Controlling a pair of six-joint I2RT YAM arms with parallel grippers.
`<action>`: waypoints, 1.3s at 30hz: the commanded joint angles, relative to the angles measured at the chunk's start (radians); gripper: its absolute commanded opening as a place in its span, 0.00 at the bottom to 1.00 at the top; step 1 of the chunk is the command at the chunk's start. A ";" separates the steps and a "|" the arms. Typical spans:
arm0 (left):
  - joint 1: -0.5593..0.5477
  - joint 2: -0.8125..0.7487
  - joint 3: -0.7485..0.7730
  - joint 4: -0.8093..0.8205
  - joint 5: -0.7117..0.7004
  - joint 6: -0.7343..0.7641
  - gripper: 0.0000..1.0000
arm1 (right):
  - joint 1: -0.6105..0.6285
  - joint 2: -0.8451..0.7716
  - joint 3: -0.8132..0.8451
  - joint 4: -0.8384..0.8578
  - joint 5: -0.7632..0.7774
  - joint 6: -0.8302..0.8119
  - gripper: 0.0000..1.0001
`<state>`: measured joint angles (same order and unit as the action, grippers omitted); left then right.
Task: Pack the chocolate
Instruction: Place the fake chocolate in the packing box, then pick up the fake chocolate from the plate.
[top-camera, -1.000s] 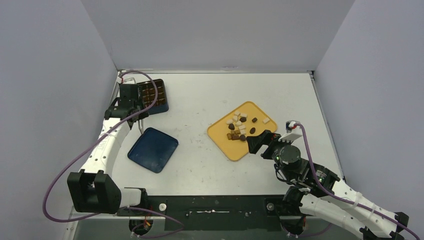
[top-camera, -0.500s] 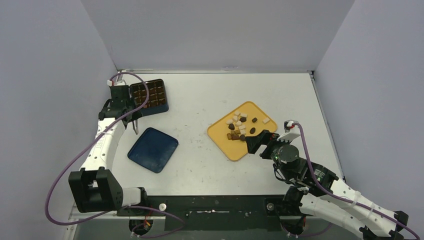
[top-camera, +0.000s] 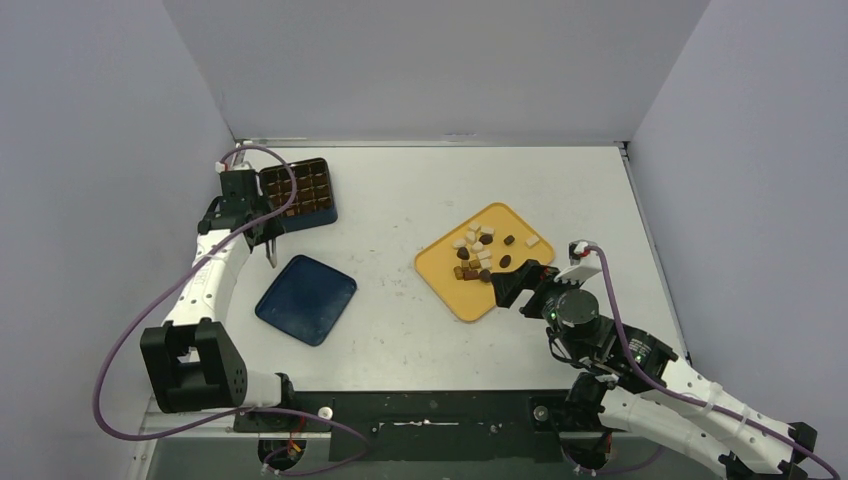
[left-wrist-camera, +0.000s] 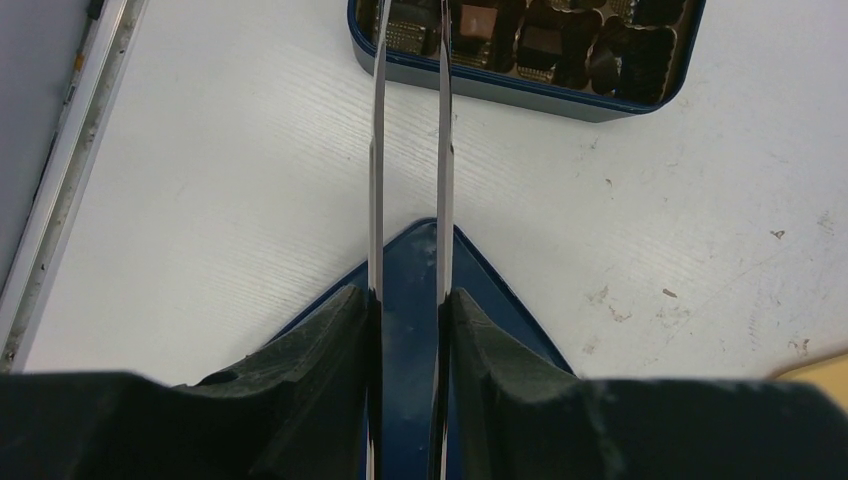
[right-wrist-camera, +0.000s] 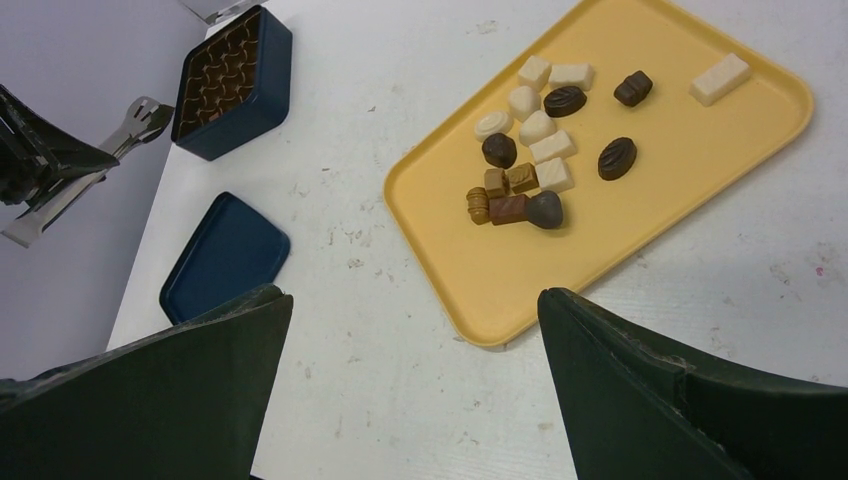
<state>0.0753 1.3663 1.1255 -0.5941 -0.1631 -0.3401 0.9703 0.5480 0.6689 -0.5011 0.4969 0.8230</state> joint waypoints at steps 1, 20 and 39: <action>0.017 0.007 0.014 0.060 0.010 -0.006 0.31 | 0.006 -0.016 0.025 0.026 0.008 -0.013 1.00; 0.040 0.033 0.014 0.065 0.045 -0.003 0.37 | 0.006 -0.047 0.042 0.003 0.023 -0.023 1.00; -0.214 -0.139 0.028 0.041 0.174 0.069 0.38 | 0.005 0.089 0.054 -0.046 0.066 -0.072 1.00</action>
<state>-0.0528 1.2690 1.1004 -0.5709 -0.0135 -0.3069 0.9703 0.5720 0.6743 -0.5228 0.5194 0.7742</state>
